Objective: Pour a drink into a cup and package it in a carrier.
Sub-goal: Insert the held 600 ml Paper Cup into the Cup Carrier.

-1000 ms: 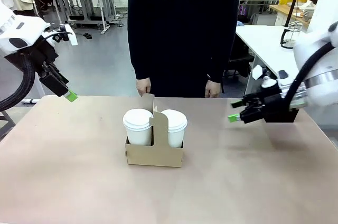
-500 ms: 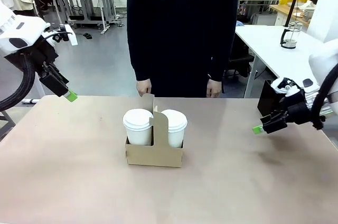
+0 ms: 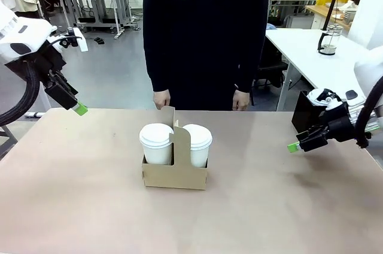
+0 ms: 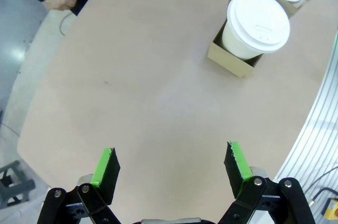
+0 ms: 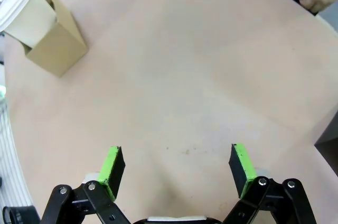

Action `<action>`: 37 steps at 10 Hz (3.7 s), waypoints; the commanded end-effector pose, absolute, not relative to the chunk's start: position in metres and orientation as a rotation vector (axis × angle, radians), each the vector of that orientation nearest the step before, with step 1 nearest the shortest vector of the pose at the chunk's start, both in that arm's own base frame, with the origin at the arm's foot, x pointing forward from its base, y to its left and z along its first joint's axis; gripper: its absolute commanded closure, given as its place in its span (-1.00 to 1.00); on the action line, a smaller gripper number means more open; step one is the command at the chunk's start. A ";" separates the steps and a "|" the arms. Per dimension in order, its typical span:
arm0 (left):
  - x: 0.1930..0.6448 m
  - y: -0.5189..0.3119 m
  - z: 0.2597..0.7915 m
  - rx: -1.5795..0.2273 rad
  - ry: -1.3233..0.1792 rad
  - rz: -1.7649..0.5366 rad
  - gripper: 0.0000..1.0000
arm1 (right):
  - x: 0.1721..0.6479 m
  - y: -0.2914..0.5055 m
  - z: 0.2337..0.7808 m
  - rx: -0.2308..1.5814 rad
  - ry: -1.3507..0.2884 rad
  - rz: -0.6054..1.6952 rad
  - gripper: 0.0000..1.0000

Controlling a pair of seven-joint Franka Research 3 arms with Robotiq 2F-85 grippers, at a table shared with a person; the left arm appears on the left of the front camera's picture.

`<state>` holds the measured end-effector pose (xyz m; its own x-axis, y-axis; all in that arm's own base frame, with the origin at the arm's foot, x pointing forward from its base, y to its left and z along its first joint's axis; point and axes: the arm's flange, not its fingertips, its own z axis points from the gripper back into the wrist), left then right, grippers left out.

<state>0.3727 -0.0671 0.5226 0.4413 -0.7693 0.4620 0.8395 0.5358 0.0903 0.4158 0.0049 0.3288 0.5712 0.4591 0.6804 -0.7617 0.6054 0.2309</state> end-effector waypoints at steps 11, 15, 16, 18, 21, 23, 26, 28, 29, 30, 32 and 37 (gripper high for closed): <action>0.373 -0.067 0.525 -0.166 -0.480 -0.995 -1.00 | 0.416 0.004 0.329 0.536 -0.615 0.756 -1.00; 0.373 -0.067 0.525 -0.166 -0.480 -0.995 -1.00 | 0.416 0.004 0.329 0.536 -0.615 0.756 -1.00; 0.373 -0.067 0.525 -0.166 -0.480 -0.995 -1.00 | 0.416 0.004 0.329 0.536 -0.615 0.756 -1.00; 0.373 -0.067 0.525 -0.166 -0.480 -0.995 -1.00 | 0.416 0.004 0.329 0.536 -0.615 0.756 -1.00; 0.373 -0.067 0.525 -0.166 -0.480 -0.995 -1.00 | 0.416 0.004 0.329 0.536 -0.615 0.756 -1.00; 0.373 -0.067 0.525 -0.166 -0.480 -0.995 -1.00 | 0.416 0.004 0.329 0.536 -0.615 0.756 -1.00; 0.373 -0.067 0.525 -0.166 -0.480 -0.995 -1.00 | 0.416 0.004 0.329 0.536 -0.615 0.756 -1.00; 0.373 -0.067 0.525 -0.166 -0.480 -0.995 -1.00 | 0.416 0.004 0.329 0.536 -0.615 0.756 -1.00; 0.373 -0.067 0.525 -0.166 -0.480 -0.995 -1.00 | 0.416 0.004 0.329 0.536 -0.615 0.756 -1.00; 0.373 -0.067 0.525 -0.166 -0.480 -0.995 -1.00 | 0.416 0.004 0.329 0.536 -0.615 0.756 -1.00; 0.373 -0.067 0.525 -0.166 -0.480 -0.995 -1.00 | 0.416 0.004 0.329 0.536 -0.615 0.756 -1.00; 0.373 -0.067 0.525 -0.166 -0.480 -0.995 -1.00 | 0.416 0.004 0.329 0.536 -0.615 0.756 -1.00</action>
<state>0.3727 -0.0671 0.5226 0.4413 -0.7693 0.4620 0.8395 0.5357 0.0903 0.4158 0.0048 0.3287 0.5713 0.4592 0.6802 -0.7614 0.6058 0.2306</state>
